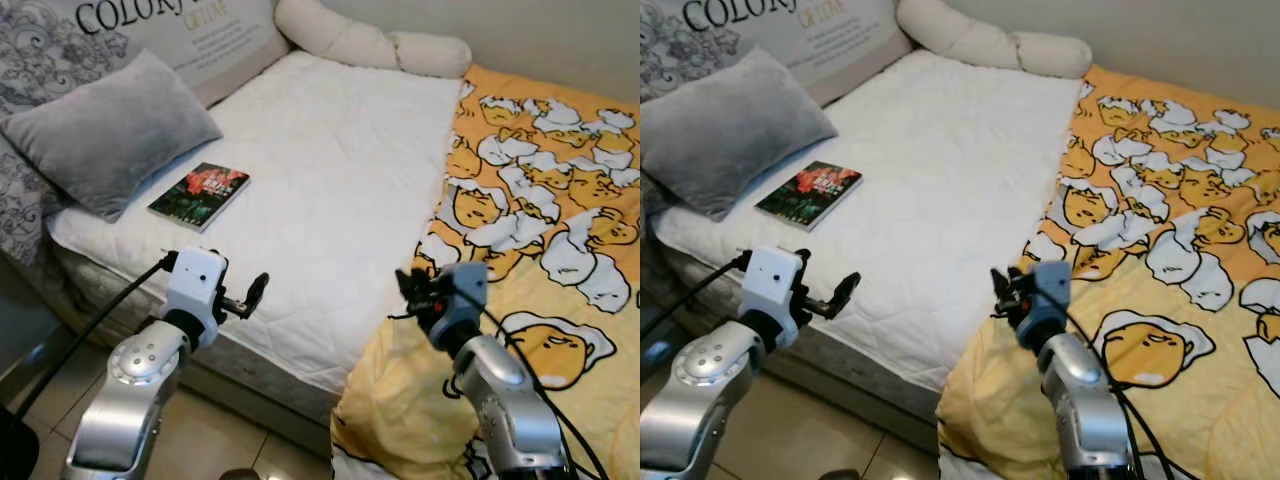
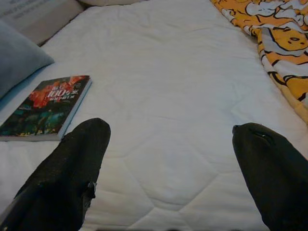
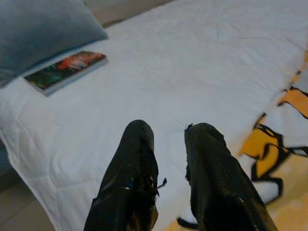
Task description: Clean up the room
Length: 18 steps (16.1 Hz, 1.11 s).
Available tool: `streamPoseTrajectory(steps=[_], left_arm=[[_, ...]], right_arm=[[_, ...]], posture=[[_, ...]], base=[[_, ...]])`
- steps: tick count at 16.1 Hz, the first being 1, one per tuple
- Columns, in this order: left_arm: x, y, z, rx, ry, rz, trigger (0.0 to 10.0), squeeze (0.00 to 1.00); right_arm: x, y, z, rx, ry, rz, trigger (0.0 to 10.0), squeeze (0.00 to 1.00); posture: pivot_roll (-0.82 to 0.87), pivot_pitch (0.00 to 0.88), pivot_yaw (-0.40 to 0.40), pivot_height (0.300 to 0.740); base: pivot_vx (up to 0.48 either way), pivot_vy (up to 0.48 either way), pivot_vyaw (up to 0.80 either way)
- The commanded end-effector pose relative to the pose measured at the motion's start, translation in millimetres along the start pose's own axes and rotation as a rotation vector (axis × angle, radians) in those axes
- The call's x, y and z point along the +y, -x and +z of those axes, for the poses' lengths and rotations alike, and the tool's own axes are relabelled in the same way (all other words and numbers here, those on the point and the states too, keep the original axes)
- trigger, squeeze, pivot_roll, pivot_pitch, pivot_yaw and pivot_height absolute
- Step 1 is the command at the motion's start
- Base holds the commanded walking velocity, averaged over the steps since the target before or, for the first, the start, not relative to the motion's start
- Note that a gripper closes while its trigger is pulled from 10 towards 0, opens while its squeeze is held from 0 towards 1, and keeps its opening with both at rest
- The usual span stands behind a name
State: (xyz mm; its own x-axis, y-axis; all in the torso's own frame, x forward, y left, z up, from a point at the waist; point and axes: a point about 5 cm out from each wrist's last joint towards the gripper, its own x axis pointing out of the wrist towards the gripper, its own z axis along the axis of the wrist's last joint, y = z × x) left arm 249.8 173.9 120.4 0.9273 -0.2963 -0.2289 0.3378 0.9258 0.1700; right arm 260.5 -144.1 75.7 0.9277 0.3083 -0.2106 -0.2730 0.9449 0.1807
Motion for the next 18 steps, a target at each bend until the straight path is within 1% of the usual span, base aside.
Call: streamPoseTrajectory(steps=[1,3,4,6,8,10,11,13,15,17,18], left_arm=[[5.2,-0.5,-0.7,0.004,0.005,0.023,10.0,0.00],[-0.4,-1.1,-2.7,0.013,0.009,0.006,10.0,0.00],[-0.7,-2.4,-1.8,0.010,0.025,0.017,10.0,0.00],[3.6,-1.7,-1.3,0.009,0.023,0.026,10.0,0.00],[7.0,-1.6,-1.1,0.011,0.041,0.047,10.0,0.00],[6.7,-2.1,-1.7,0.017,0.048,0.051,10.0,0.00],[7.5,-2.3,-1.1,0.013,0.048,0.055,10.0,0.00],[10.7,-1.7,-1.6,0.014,0.044,0.065,10.0,0.00],[15.6,-1.3,-3.2,0.027,0.040,0.088,10.0,0.00],[12.3,-1.0,-3.7,0.030,0.038,0.080,10.0,0.00],[11.5,-0.6,-3.8,0.029,0.036,0.078,10.0,0.00]], right_arm=[[-0.6,2.5,8.3,-0.010,0.004,-0.016,10.0,0.00],[-4.5,7.2,11.1,-0.009,-0.019,-0.051,10.0,0.00],[-4.9,7.7,13.2,-0.012,-0.032,-0.071,10.0,0.00],[-0.1,4.3,14.2,0.013,-0.019,-0.080,10.0,0.00],[3.6,4.8,16.3,0.018,0.003,-0.049,10.0,0.00],[-9.0,8.4,14.3,0.015,-0.076,-0.135,10.0,0.00],[-9.4,8.1,14.4,0.011,-0.086,-0.142,10.0,0.00],[-10.1,6.1,11.3,0.026,-0.078,-0.156,10.0,0.00],[-7.8,7.0,6.6,0.058,-0.080,-0.143,10.0,0.00],[-12.9,9.5,2.5,0.065,-0.098,-0.181,10.0,0.00],[-13.7,8.4,1.0,0.069,-0.091,-0.188,10.0,0.00]], posture=[[0.10,0.000,-0.028,0.740],[0.11,0.000,-0.025,0.740],[0.11,0.000,-0.026,0.740],[0.11,0.000,-0.038,0.740],[0.10,0.000,-0.027,0.740],[0.11,0.000,-0.020,0.740],[0.11,0.000,-0.023,0.740],[0.11,0.000,-0.029,0.740],[0.10,0.000,-0.017,0.740],[0.11,0.000,-0.014,0.740],[0.11,0.000,-0.017,0.740]], base=[[0.000,0.000,0.00],[0.000,0.000,0.00],[0.000,0.000,0.00],[0.000,0.000,0.00],[0.000,0.000,0.00],[-0.120,0.000,0.00],[-0.240,0.000,0.00],[0.000,0.000,0.00],[0.000,0.000,0.00],[0.000,0.000,0.00],[0.000,0.000,0.00]])
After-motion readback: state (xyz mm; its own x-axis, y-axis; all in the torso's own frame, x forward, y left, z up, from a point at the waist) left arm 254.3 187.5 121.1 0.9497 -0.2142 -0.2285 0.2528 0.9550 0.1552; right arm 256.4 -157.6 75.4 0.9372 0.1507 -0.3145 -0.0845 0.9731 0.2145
